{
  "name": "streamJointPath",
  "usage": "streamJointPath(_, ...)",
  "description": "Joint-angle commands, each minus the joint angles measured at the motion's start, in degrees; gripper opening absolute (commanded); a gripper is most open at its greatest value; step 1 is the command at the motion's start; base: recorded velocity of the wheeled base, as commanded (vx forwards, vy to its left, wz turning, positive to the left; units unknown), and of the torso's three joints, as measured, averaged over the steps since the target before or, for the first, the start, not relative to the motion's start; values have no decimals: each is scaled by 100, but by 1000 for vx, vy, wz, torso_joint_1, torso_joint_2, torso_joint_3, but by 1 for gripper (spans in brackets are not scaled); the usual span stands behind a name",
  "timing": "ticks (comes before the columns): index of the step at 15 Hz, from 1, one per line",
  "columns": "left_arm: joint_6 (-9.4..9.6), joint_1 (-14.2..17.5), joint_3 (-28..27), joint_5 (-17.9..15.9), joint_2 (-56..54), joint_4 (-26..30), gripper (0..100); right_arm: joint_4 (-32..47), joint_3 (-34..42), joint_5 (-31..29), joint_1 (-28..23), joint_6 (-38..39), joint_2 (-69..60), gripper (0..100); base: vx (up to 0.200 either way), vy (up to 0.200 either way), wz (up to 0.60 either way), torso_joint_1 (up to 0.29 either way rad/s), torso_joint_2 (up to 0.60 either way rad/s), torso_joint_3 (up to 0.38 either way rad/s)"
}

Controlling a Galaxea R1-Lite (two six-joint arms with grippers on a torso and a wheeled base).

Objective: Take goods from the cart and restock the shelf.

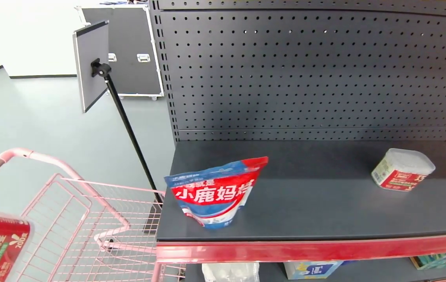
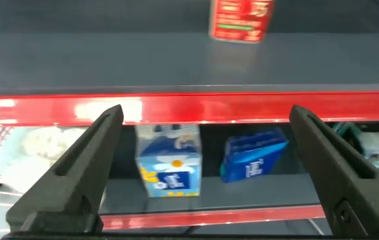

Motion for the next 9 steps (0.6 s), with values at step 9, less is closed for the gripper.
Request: streamJointPath(9,8,-5,115,-16,-224,125,0,2,1,-4,0,-2,2,100,0,-200,0,2,3,3)
